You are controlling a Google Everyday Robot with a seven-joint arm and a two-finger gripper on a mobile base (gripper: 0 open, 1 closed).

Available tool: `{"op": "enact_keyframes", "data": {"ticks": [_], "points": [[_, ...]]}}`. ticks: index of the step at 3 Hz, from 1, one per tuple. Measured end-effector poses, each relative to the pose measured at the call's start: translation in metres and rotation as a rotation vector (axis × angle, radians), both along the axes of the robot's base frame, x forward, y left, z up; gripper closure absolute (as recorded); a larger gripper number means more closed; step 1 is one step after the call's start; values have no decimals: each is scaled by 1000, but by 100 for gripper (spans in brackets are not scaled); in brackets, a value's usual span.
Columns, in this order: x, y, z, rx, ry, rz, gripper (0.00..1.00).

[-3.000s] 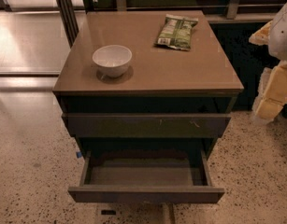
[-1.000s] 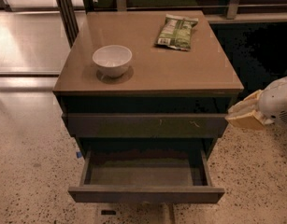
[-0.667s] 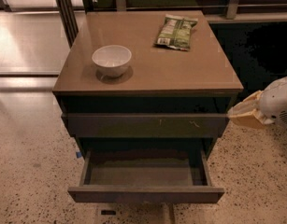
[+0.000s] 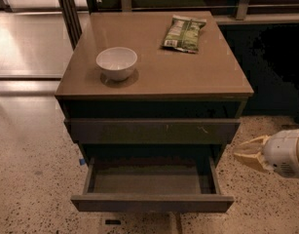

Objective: Close middle drawer

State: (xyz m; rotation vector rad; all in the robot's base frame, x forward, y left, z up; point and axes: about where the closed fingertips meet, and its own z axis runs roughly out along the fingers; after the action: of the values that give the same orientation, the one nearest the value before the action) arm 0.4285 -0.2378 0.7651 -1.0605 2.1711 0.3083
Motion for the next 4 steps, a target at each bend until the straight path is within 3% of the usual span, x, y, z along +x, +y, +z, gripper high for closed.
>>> {"op": "enact_keyframes", "data": {"ticks": [1, 2, 3, 4], "points": [[0, -6, -77, 129, -4, -102, 100], [13, -15, -144, 207, 22, -183, 100], [18, -18, -190, 242, 81, -220, 100], [17, -18, -204, 254, 104, -228, 100]]}}
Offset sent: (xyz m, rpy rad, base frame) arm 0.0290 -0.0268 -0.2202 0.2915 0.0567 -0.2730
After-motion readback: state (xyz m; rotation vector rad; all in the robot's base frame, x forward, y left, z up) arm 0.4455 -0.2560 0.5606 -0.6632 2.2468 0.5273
